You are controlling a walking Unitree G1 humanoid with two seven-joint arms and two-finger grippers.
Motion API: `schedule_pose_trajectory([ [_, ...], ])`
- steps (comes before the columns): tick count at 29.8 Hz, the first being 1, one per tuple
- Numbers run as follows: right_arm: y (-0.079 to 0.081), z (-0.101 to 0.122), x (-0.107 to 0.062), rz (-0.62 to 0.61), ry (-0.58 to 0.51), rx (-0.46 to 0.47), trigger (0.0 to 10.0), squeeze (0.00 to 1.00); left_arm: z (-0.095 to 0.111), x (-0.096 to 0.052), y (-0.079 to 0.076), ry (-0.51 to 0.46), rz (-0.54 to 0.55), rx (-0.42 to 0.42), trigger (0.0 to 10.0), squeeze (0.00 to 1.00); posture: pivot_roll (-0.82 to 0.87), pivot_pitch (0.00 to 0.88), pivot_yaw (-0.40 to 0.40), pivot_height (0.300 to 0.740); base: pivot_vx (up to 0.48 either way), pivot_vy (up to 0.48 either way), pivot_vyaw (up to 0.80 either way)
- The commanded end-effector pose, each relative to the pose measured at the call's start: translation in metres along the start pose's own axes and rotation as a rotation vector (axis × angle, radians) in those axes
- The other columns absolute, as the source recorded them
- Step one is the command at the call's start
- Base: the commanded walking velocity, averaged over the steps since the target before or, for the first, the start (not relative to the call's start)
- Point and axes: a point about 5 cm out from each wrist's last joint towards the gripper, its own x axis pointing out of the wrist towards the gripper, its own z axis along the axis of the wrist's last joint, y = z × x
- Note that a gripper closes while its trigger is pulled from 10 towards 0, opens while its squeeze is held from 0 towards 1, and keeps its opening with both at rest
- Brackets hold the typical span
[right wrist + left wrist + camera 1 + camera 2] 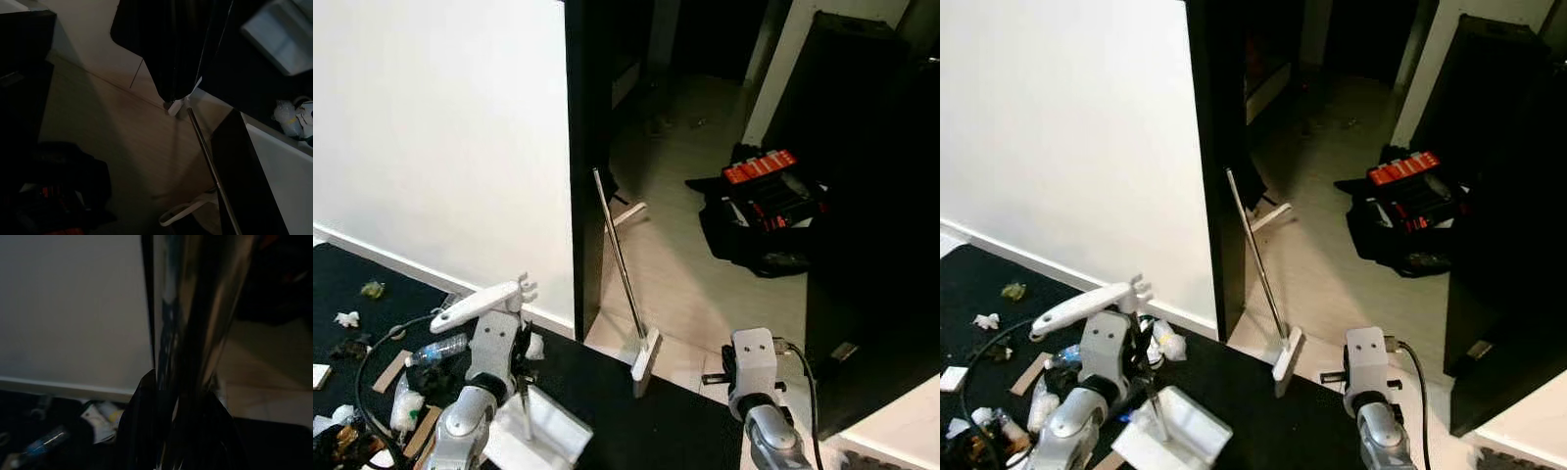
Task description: Sweep floor
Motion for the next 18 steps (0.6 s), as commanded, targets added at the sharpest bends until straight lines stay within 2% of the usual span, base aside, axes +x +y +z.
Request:
schedule_pose_trajectory([
  [1,-0.003,-0.009,-0.004,-0.016,0.032,0.013,10.0,0.0,0.009,-0.001,-0.004,-0.045,-0.044,-0.025,10.0,0.0,-0.03,0.137,-0.018,0.74,0.0,0.0,0.0],
  [4,-0.002,-0.009,-0.004,-0.012,0.033,0.012,10.0,0.0,0.01,-0.002,-0.01,-0.046,-0.099,-0.023,10.0,0.0,-0.03,0.134,-0.019,0.74,0.0,0.0,0.0],
  [8,-0.001,-0.008,-0.003,-0.009,0.034,0.01,10.0,0.0,0.002,-0.009,-0.019,-0.005,-0.192,-0.021,10.0,0.0,-0.03,0.13,-0.022,0.74,0.0,0.0,0.0],
  [11,-0.001,-0.008,-0.002,-0.009,0.034,0.011,10.0,0.0,-0.007,-0.011,-0.018,0.038,-0.19,0.035,10.0,0.0,-0.03,0.13,-0.022,0.74,0.0,0.0,0.0],
  [18,-0.001,-0.009,-0.003,-0.008,0.035,0.011,10.0,0.0,-0.007,-0.008,-0.021,0.046,-0.208,0.039,10.0,0.0,-0.03,0.137,-0.029,0.74,0.0,0.0,0.0],
])
